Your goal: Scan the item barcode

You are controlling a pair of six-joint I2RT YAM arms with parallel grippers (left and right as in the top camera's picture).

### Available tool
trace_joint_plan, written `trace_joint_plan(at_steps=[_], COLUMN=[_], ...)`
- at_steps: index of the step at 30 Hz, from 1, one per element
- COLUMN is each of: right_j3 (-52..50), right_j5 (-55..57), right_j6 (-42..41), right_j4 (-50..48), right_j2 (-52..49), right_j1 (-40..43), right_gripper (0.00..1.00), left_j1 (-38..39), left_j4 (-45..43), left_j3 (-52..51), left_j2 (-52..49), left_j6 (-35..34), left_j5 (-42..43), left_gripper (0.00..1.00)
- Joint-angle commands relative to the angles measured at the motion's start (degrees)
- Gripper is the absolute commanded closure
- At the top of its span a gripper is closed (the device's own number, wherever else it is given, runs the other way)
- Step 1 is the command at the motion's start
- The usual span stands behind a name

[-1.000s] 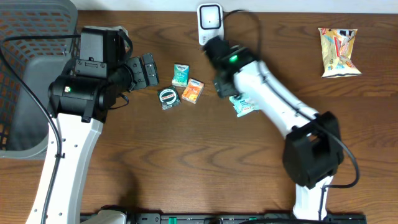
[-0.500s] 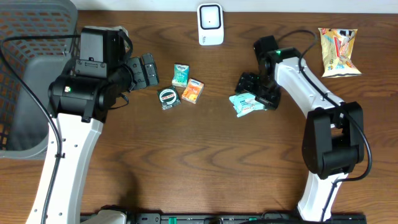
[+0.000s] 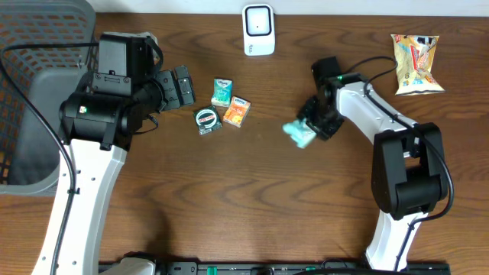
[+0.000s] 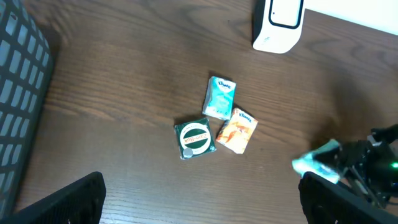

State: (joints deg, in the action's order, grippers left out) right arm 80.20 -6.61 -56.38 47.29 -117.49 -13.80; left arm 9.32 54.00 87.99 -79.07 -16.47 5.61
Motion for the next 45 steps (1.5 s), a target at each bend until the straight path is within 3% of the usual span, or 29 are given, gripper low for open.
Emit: trace_joint_plan(at_steps=[1,2,3,8,11,13,18,19,24,35,40,45], right_j3=[-1.2,-1.2,-1.2,0.8,5.3,8.9,11.5,11.5,14.2,50.8,54.1,54.1], right_j5=[1.1,1.0,0.4,-5.4,-12.0,-15.3,-19.0,-16.7,-16.9,-18.8,-22.7,-22.4], right_j6=[1.2,2.6,3.3,9.3,23.1,27.5,26.8,22.4,19.3,17.8,15.1,19.9], right_j4=[0.0,0.0,0.0,-1.6,-5.9,-10.8,-30.4,-35.9,-48.3,-32.8,-31.7,-28.8], right_j2=[0.4,0.5,0.6,2.3,3.8,3.9,3.9,3.8,0.0,-25.9,-30.8,-29.5], right_j1=[-0.5,-0.6,-0.5,-0.2,-0.2,-0.5,-1.8,-2.5,-3.5,-2.7,-1.2,0.4], right_gripper=[0.76,0.94,0.99,0.99,0.99,0.99,0.99,0.99,0.99,0.99,0.99,0.99], left_j1=[-0.1,-0.1,-0.1,-0.1,-0.1,-0.1,-0.1,-0.1,-0.1,-0.1,-0.1,-0.1], left_j4=[0.2,0.2,0.2,0.2,0.2,0.2,0.2,0.2,0.2,0.2,0.2,0.2], left_j3=[0.4,0.4,0.4,0.4,0.4,0.4,0.4,0.4,0.4,0.4,0.4,0.4], left_j2=[0.1,0.1,0.1,0.1,0.1,0.1,0.1,0.1,0.1,0.1,0.1,0.1], left_j6=[0.4,0.4,0.4,0.4,0.4,0.4,0.4,0.4,0.4,0.4,0.4,0.4], left_j5=[-0.7,-0.7,-0.7,-0.7,-0.7,-0.7,-0.7,-0.7,-0.7,-0.7,-0.7,-0.7], left_gripper=[0.02,0.02,0.02,0.02,0.03,0.02,0.02,0.02,0.02,0.02,0.02,0.02])
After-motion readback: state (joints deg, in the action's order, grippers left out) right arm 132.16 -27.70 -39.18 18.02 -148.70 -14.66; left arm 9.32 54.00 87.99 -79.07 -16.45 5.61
